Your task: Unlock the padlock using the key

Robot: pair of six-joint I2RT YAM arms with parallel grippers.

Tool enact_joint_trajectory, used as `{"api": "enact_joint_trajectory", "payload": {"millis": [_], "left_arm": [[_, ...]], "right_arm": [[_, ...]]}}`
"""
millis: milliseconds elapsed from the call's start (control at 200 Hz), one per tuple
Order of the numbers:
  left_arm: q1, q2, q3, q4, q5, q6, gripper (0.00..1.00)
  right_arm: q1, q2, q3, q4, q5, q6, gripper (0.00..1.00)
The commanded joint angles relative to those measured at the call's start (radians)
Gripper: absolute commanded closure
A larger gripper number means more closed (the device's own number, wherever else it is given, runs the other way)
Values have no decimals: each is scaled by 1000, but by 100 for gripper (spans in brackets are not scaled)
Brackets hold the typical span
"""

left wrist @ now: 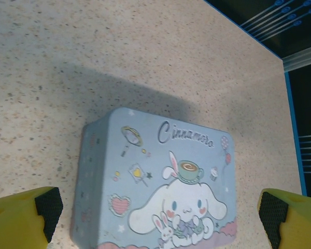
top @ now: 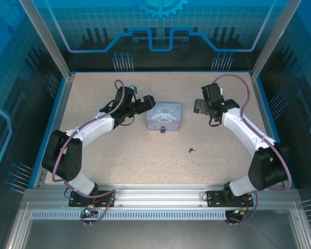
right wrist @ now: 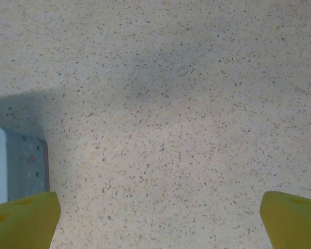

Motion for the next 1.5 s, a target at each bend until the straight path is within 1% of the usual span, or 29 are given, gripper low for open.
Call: {"api": "enact_joint_trajectory", "payload": {"millis": [0, 60, 125, 260, 330, 430, 490, 530, 730, 825, 870, 1015, 1231, 1356, 1491], "left_arm": [[-36, -23, 8, 11, -30, 15, 1], [-49, -20, 18, 10, -32, 26, 1], [-55, -17, 22, 16, -29, 30, 1], [-62, -19, 15, 34, -24, 37, 1], [-65, -16, 17, 36, -15, 46, 1], [-70, -13, 17, 42, -6, 64, 1], [-71, -13, 14, 47, -6, 73, 1], [-72, -12, 11, 52, -7, 76, 1], [-70, 6, 16, 76, 10, 74, 1], [-72, 20, 23, 75, 9, 77, 1], [-71, 25, 26, 75, 14, 77, 1], [-71, 34, 30, 81, 22, 71, 1], [-71, 39, 31, 88, 22, 70, 1], [-72, 49, 37, 84, 25, 74, 1], [-71, 56, 42, 84, 26, 83, 1]], "right_arm": [[-1, -88, -59, 90, -62, -18, 0], [2, -117, -64, 87, -98, -25, 0], [3, -134, -54, 56, -109, -33, 0], [-7, -152, -42, -50, -137, 26, 0], [-6, -166, -64, -57, -203, 4, 0], [-4, -182, -116, -53, -323, 12, 0], [8, -173, -130, -92, -335, 31, 0], [17, -172, -150, -97, -347, 38, 3], [56, -199, -266, -93, -352, 139, 11], [62, -173, -309, -102, -356, 177, 21], [66, -155, -323, -100, -362, 191, 29], [94, -84, -337, -69, -387, 222, 45], [139, 21, -314, -57, -415, 318, 47], [166, 64, -309, -57, -416, 370, 53], [189, 78, -314, -68, -405, 404, 60]]}}
